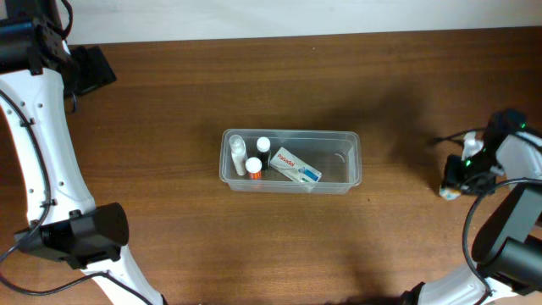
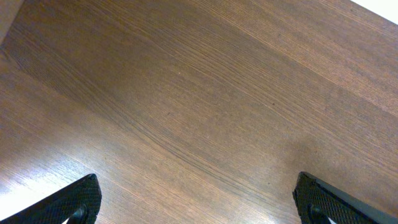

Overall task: Pack container
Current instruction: 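Close the right gripper on the jar and lift it off the table, then carry the gold-capped jar with the right gripper over the container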

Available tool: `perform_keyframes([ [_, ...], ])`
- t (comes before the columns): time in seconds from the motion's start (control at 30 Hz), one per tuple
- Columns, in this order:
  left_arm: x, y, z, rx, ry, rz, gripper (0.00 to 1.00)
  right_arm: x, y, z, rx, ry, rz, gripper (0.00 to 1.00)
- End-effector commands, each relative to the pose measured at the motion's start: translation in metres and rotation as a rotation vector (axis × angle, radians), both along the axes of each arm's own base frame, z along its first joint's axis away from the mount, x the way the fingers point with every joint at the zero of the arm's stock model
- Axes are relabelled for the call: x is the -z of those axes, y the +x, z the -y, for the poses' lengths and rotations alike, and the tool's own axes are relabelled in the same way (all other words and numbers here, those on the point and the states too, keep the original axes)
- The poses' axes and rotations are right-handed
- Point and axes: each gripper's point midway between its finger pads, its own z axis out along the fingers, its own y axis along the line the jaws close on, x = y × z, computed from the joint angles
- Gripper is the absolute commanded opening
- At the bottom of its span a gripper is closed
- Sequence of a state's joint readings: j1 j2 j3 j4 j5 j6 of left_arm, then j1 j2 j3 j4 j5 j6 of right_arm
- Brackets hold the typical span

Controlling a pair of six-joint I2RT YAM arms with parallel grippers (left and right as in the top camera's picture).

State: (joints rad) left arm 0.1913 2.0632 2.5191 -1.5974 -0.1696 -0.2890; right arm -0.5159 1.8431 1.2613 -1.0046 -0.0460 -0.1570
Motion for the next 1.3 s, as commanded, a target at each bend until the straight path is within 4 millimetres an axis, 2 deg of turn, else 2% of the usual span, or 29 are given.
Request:
perform_keyframes([
  [0.0,-0.004,0.000,-0.004,-0.017,0.006,0.013,0.99,-0.047,0.042,0.001,-0.044,-0.043,0.106,0.32],
  [0.03,-0.004,0.000,-0.004,-0.017,0.006,0.013,0.99,-0.072,0.057,-0.009,-0.079,-0.037,0.140,0.32],
  [0.2,-0.004,0.000,-0.004,-0.017,0.006,0.013,0.99,-0.139,0.094,-0.055,-0.218,-0.043,0.243,0.31],
  [0.23,-0.004,0.000,-0.004,-0.017,0.006,0.013,0.99,-0.147,0.098,-0.064,-0.243,-0.046,0.258,0.31],
  [0.33,-0.004,0.000,-0.004,-0.017,0.006,0.013,0.99,-0.174,0.112,-0.109,-0.354,-0.028,0.317,0.31],
  [0.47,-0.004,0.000,-0.004,-0.017,0.006,0.013,0.99,-0.194,0.120,-0.178,-0.478,0.049,0.384,0.31],
  [0.57,-0.004,0.000,-0.004,-0.017,0.006,0.013,1.00,-0.192,0.116,-0.217,-0.536,0.075,0.373,0.31],
  [0.67,-0.004,0.000,-0.004,-0.017,0.006,0.013,0.99,-0.187,0.109,-0.246,-0.579,0.096,0.353,0.30],
  [0.77,-0.004,0.000,-0.004,-0.017,0.006,0.013,0.99,-0.177,0.101,-0.271,-0.631,0.112,0.331,0.29],
  [0.9,-0.004,0.000,-0.004,-0.017,0.006,0.013,0.99,-0.154,0.088,-0.300,-0.690,0.129,0.285,0.29],
  [1.0,-0.004,0.000,-0.004,-0.017,0.006,0.013,1.00,-0.133,0.079,-0.314,-0.702,0.139,0.244,0.29],
  [1.07,-0.004,0.000,-0.004,-0.017,0.006,0.013,1.00,-0.113,0.072,-0.320,-0.704,0.140,0.214,0.29],
  [1.27,-0.004,0.000,-0.004,-0.017,0.006,0.013,1.00,-0.072,0.058,-0.314,-0.688,0.129,0.142,0.30],
])
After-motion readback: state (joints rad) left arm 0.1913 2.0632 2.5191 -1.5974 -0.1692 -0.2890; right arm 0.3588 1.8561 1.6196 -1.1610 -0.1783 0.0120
